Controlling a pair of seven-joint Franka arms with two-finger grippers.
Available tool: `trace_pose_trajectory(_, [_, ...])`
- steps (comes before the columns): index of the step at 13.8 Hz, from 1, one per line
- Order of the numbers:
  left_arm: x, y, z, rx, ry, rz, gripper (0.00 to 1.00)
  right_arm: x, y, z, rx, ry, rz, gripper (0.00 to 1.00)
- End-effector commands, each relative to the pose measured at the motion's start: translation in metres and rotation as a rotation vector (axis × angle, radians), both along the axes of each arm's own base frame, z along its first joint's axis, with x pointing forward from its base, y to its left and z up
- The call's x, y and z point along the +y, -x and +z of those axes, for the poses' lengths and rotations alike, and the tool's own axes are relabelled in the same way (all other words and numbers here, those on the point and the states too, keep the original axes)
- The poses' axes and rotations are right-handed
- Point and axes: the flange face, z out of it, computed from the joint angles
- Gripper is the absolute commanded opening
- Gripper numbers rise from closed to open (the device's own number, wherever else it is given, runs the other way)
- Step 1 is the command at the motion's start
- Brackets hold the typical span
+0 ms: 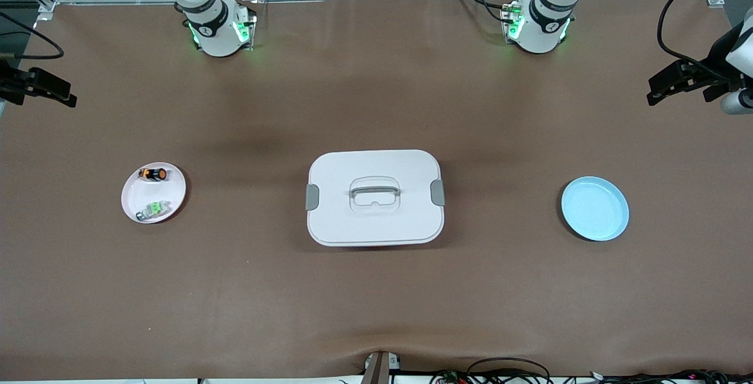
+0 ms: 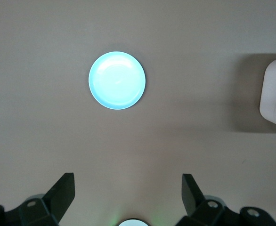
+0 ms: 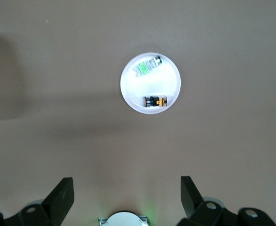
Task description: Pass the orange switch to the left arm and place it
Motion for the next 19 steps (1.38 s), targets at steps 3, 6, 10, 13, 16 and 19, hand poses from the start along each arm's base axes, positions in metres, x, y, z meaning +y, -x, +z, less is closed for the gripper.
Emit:
trace_pose_trajectory(3, [0.003,0.000,0.005,0.004,-0.008,-0.021,1.00,-0.039,0.004,-0.075,0.013,-0.011,0.017,1.00])
trace_pose_trajectory(6, [0.003,0.000,0.005,0.004,-0.009,-0.021,1.00,-0.048,0.006,-0.111,-0.003,-0.012,0.025,1.00])
trace_pose_trajectory(10, [0.003,0.002,0.007,0.005,-0.010,-0.021,1.00,-0.047,0.012,-0.154,-0.020,-0.012,0.028,1.00])
trace_pose_trajectory(13, [0.004,0.002,0.008,0.002,-0.008,-0.020,1.00,-0.047,0.018,-0.193,-0.058,-0.006,0.029,1.00])
trace_pose_trajectory(16, [0.004,0.002,0.008,0.002,-0.008,-0.020,1.00,-0.054,0.021,-0.224,-0.062,-0.007,0.046,1.00])
trace_pose_trajectory(19, [0.004,0.002,0.008,0.002,-0.008,-0.018,1.00,-0.074,0.014,-0.258,-0.074,-0.018,0.073,1.00])
